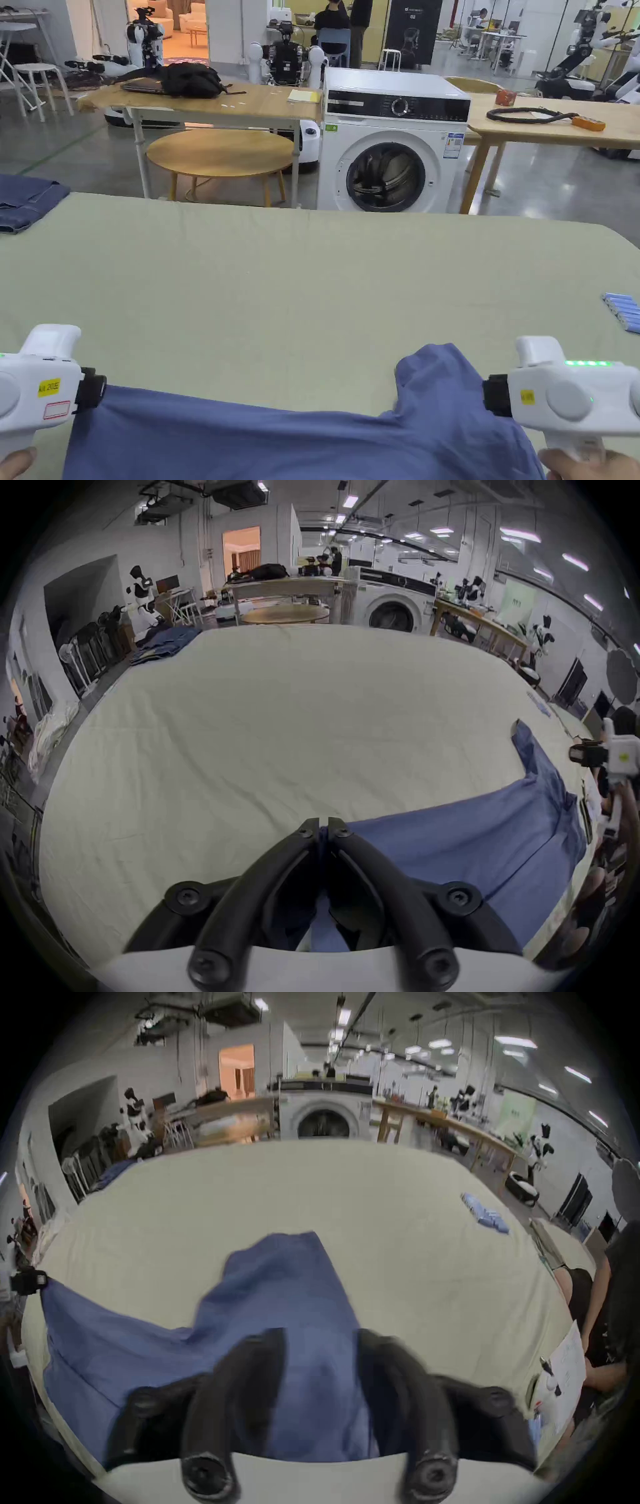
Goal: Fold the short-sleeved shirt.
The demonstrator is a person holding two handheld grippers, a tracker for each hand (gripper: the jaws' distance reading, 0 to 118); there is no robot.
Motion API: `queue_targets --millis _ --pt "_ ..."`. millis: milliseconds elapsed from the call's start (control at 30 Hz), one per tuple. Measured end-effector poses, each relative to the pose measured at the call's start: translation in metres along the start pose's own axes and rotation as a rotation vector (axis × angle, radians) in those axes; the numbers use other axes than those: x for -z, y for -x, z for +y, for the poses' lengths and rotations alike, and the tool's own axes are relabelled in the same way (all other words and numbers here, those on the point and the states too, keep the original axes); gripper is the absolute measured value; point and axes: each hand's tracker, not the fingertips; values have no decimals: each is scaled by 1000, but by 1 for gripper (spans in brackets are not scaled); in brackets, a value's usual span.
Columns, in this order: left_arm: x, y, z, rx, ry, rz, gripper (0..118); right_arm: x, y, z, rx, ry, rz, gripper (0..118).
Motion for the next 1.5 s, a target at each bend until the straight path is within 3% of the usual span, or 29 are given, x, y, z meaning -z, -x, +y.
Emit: queue_targets --millis 33,133,433,500,533,600,733,867,1133,1200,1500 --pt "0 0 0 0 -3 1 0 11 -3 6 -20 17 -11 59" --pt "0 -2 -1 -6 -2 1 0 43 -7 18 -93 100 -19 59" --pt "2 -3 -4 -7 10 5 0 101 -12 29 -41 292 63 56" --pt "2 -3 -6 -8 16 7 0 99 -10 28 -13 288 55 35" --pt "2 -4 -7 -10 16 7 0 99 -7 27 -14 282 52 15" --pt "5 -3 -9 -9 16 7 0 97 0 24 -37 269 47 1" --pt "1 -5 -12 -3 26 10 0 77 8 22 -73 257 63 0" --pt "-12 -3 -12 -12 5 1 0 31 4 17 6 123 101 0" --pt "-61 3 -28 -43 -73 -33 0 -76 -8 -14 -54 -36 116 0" --pt "-77 4 -35 -60 -118 -44 0 -97 -11 -26 -106 -74 89 0" --pt "-131 6 -81 -80 -180 -78 0 -160 -30 -87 -85 -129 106 0"
